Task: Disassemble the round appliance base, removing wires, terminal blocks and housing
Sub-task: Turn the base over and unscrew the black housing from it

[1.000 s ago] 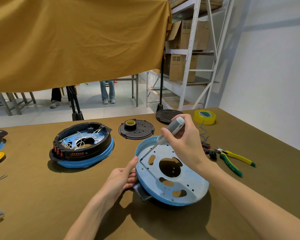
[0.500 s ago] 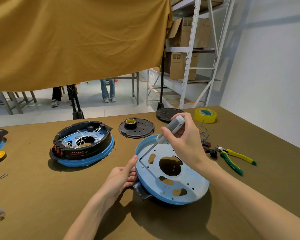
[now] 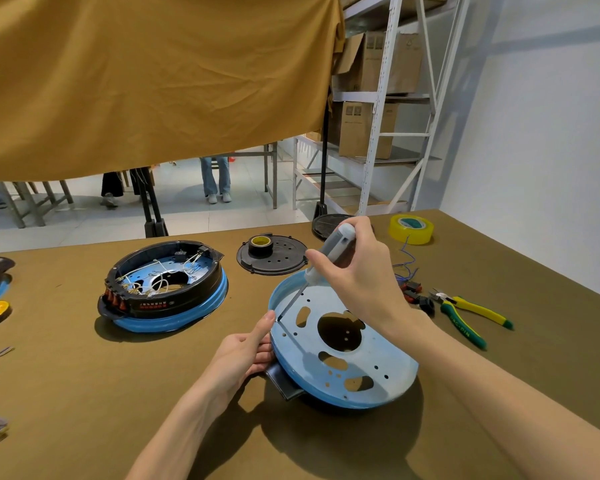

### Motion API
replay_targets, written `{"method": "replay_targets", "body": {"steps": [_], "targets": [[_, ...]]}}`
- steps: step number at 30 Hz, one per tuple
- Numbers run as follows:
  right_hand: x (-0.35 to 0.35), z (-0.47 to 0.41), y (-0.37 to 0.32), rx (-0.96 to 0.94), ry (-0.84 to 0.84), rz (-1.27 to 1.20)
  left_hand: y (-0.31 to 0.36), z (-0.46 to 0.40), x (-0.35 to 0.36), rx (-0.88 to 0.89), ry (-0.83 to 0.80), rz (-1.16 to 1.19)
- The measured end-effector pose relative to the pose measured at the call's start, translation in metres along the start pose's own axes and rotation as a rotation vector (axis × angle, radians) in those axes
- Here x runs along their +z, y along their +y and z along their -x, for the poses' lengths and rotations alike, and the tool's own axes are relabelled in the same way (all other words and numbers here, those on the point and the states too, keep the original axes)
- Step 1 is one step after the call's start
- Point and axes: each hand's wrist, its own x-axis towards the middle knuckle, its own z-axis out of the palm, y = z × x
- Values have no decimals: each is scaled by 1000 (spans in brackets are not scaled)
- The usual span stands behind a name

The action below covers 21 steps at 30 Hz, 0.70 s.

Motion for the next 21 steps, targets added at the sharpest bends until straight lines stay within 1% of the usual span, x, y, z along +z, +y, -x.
{"method": "replay_targets", "body": {"steps": [2, 6, 11, 13, 15, 17, 19, 20, 21], "targets": [[2, -8, -5, 6, -29, 87, -1, 1, 0, -1, 3, -12], [6, -24, -21, 25, -149, 331, -3, 5, 2, -46, -12, -74], [13, -34, -44, -36, -194, 565, -4, 8, 3, -93, -45, -124], [13, -35, -50, -45, -279, 542, -3, 9, 2, -111, -60, -106], [8, -38, -56, -45, -385, 445, -2, 9, 2, -119, -64, -93], [1, -47, -63, -45, -531, 377, -2, 9, 3, -122, -59, -78], [-6, -57, -68, 3, -693, 404, -2, 10, 3, -119, -51, -67], [-7, -61, -69, 25, -745, 451, -3, 10, 3, -116, -49, -67], [-8, -64, -69, 26, -762, 505, -3, 11, 3, -113, -49, -66]]}}
